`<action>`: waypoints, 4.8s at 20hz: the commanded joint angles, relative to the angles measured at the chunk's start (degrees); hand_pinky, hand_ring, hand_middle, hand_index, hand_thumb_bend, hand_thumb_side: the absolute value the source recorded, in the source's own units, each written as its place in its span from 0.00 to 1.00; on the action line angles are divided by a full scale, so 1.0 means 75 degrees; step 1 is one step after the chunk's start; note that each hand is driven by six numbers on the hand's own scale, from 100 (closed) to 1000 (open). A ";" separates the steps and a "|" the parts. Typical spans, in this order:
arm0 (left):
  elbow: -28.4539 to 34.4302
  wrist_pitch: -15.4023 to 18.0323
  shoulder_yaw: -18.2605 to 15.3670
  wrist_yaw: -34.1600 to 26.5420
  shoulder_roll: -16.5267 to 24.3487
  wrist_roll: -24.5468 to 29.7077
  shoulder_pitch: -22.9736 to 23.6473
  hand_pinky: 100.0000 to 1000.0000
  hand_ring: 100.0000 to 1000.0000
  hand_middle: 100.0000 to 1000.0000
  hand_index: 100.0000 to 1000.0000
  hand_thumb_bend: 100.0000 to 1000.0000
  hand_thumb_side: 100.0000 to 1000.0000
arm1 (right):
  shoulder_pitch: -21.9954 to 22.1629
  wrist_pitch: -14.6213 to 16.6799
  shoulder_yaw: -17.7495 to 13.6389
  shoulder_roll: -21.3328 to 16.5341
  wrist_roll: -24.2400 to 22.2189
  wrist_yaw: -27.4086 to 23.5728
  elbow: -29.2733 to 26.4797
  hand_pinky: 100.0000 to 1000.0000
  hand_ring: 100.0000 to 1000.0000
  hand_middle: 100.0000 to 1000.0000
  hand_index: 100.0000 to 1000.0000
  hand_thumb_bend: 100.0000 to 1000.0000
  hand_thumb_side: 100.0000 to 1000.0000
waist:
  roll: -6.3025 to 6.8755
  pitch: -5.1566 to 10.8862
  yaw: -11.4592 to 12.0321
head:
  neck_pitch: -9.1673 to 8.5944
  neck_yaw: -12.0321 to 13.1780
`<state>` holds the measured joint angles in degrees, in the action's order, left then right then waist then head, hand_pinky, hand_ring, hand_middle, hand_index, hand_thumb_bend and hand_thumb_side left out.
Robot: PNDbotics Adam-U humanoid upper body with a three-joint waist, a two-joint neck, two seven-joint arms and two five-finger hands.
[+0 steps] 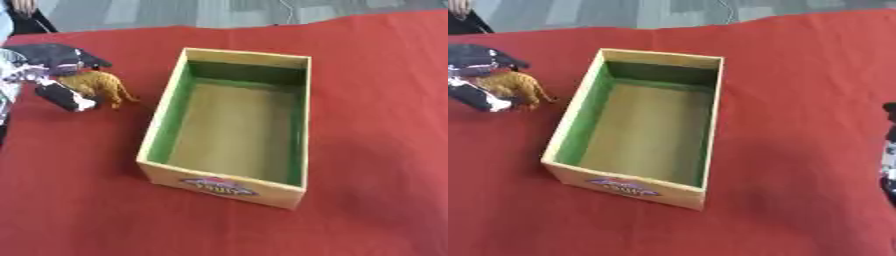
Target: Pick up objects on the table and place them in the box.
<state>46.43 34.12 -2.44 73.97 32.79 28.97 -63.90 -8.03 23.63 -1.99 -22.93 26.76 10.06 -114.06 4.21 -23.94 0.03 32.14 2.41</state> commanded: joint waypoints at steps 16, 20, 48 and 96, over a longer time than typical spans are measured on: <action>-0.0002 -0.0337 -0.0025 0.0152 0.0230 -0.1084 -0.0025 0.74 0.65 0.41 0.56 0.00 0.32 | -0.0019 -0.0030 -0.0026 -0.0010 0.0057 0.0026 -0.0071 0.86 0.59 0.41 0.79 0.00 0.40 | -0.0031 0.0167 -0.0030 | -0.0028 0.0031; -0.0021 -0.0349 -0.0013 0.0090 0.0244 -0.1125 -0.0025 0.73 0.64 0.41 0.54 0.00 0.32 | -0.0009 -0.0049 -0.0027 -0.0003 0.0056 0.0039 -0.0071 0.86 0.59 0.41 0.79 0.00 0.40 | -0.0031 0.0178 -0.0003 | 0.0003 0.0010; 0.0974 0.0035 0.0316 -0.1000 0.0337 -0.0766 -0.0126 0.64 0.54 0.33 0.46 0.00 0.17 | 0.0082 -0.0106 -0.0292 -0.0201 0.0089 -0.0512 -0.0071 0.86 0.59 0.42 0.78 0.00 0.38 | 0.0037 0.0806 0.0075 | 0.0277 -0.0091; 0.2690 0.0058 0.1682 0.0451 -0.2816 -0.1433 0.0086 0.61 0.54 0.32 0.46 0.00 0.17 | -0.0323 -0.0102 -0.0471 -0.0176 0.0166 -0.1143 -0.0071 0.86 0.58 0.43 0.78 0.00 0.36 | 0.0007 0.0845 -0.0555 | 0.0393 0.0284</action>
<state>66.38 34.20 10.31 76.94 11.59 18.40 -62.28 -10.07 22.93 -5.24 -23.75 27.83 1.12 -114.06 4.79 -18.66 -4.20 35.15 4.75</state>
